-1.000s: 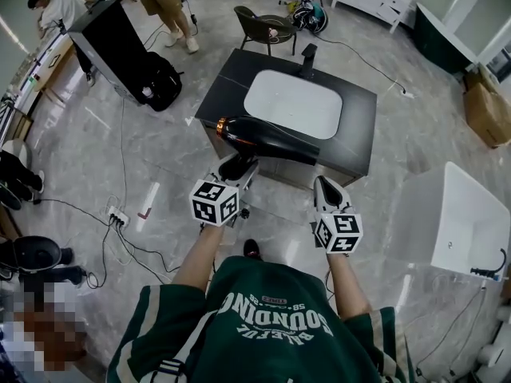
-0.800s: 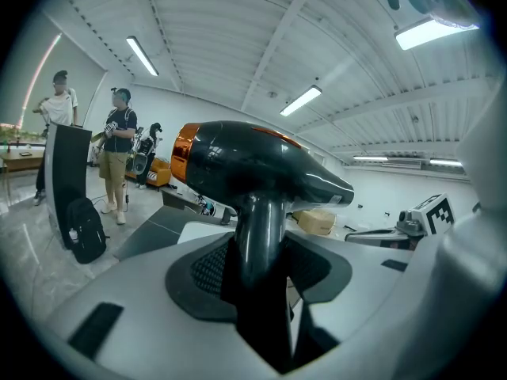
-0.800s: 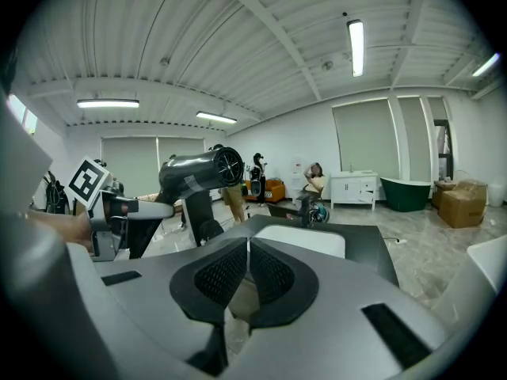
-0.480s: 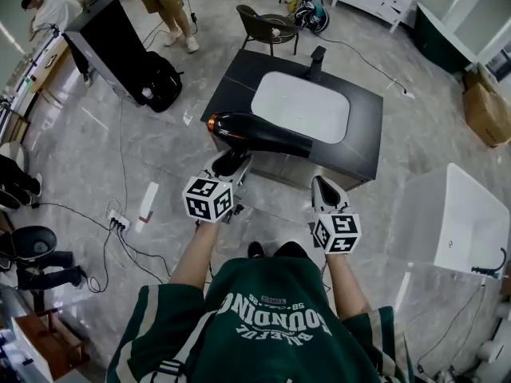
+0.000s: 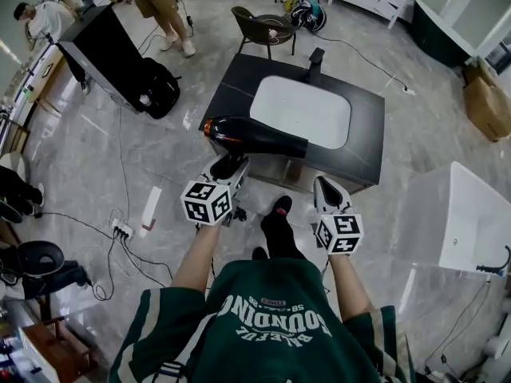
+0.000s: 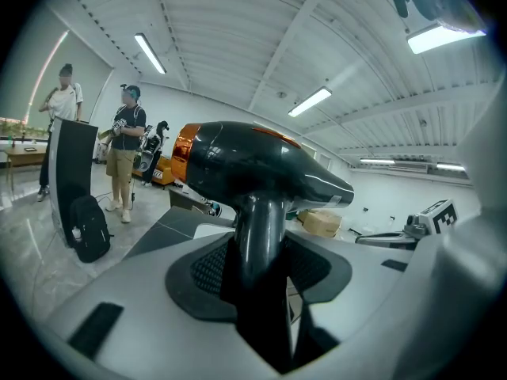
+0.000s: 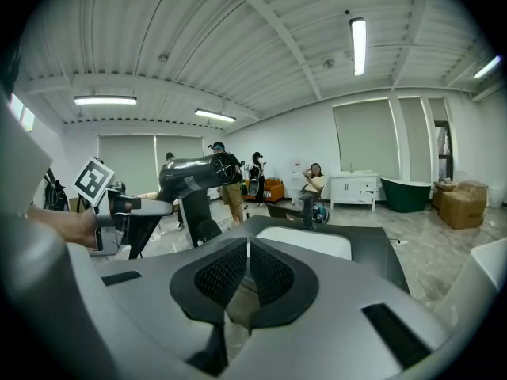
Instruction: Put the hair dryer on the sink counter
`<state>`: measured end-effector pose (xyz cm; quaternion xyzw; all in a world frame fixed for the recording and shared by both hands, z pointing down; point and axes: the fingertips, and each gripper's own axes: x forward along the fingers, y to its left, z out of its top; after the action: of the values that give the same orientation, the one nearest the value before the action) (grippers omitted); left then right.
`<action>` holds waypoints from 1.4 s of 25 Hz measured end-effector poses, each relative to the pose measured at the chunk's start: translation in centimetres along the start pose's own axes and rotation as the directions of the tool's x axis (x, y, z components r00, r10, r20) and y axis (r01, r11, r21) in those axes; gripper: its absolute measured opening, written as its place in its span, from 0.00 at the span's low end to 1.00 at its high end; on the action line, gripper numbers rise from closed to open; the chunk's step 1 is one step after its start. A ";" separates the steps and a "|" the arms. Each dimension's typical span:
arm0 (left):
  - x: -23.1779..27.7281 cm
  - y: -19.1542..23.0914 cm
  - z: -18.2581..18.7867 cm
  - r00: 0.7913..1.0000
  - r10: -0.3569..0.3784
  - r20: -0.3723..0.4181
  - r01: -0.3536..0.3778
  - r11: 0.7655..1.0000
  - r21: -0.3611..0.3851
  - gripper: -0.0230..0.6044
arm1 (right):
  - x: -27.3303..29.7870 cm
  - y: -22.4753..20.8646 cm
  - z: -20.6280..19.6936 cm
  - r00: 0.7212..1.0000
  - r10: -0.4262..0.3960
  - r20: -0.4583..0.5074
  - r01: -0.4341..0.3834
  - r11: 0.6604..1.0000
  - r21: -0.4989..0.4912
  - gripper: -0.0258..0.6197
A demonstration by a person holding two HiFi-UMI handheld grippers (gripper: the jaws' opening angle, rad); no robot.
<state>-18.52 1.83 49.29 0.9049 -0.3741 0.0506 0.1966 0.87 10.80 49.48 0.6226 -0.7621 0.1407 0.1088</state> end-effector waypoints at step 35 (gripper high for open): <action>23.2 14.7 11.9 0.996 0.085 -0.017 -0.084 0.995 0.056 0.34 | 26.0 -13.2 10.1 0.997 0.078 -0.007 -0.078 0.996 0.036 0.11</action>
<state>-12.85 -27.57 48.62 0.8929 -0.4085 0.0780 0.1726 8.65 -19.07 49.90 0.5936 -0.7827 0.1611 0.0954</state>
